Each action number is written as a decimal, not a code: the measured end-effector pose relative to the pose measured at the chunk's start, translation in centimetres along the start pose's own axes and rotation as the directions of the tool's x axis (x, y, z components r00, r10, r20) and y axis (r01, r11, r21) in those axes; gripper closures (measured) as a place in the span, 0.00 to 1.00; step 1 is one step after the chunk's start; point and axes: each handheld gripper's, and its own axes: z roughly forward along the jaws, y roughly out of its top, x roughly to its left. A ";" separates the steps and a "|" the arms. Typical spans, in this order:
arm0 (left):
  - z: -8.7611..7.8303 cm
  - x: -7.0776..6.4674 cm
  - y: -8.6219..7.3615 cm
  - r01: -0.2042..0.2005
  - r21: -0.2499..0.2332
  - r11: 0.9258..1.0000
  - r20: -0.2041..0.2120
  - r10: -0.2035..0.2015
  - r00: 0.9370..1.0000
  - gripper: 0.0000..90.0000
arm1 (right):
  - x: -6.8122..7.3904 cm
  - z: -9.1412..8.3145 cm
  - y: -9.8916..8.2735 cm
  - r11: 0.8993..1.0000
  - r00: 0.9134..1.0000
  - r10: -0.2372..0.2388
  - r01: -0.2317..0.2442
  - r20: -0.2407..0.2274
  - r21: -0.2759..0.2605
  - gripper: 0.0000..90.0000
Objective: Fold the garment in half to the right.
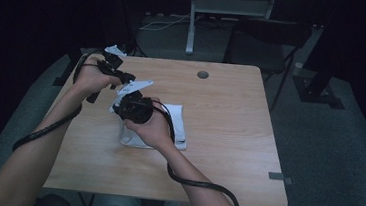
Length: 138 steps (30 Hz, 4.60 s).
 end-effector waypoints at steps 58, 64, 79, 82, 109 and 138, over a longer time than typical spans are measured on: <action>1.4 -1.8 1.2 -0.001 -0.012 1.000 0.023 0.001 1.000 0.95 | -1.9 -2.8 -1.8 1.000 0.999 0.021 -0.021 0.043 -0.002 0.91; 1.6 -2.0 1.5 -0.002 -0.016 1.000 0.028 0.003 1.000 0.95 | -2.1 -3.1 -2.0 1.000 0.999 0.021 -0.021 0.049 -0.001 0.91; 2.0 -2.6 1.9 -0.005 -0.024 1.000 0.032 0.006 0.999 0.95 | -2.5 -3.9 -2.3 1.000 0.998 0.029 -0.029 0.060 -0.008 0.91; 2.1 -2.6 2.0 -0.005 -0.026 1.000 0.034 0.006 0.999 0.95 | -2.5 -3.9 -2.4 1.000 0.998 0.029 -0.029 0.062 -0.007 0.91; 3.3 -3.6 2.3 -0.007 -0.035 0.999 0.058 0.009 0.998 0.95 | -3.4 -4.8 -3.6 0.999 0.996 0.047 -0.047 0.075 0.000 0.91; 4.5 -4.3 2.2 0.002 -0.038 0.999 0.077 0.001 0.997 0.95 | -4.1 -5.3 -4.9 0.998 0.994 0.064 -0.066 0.085 0.016 0.91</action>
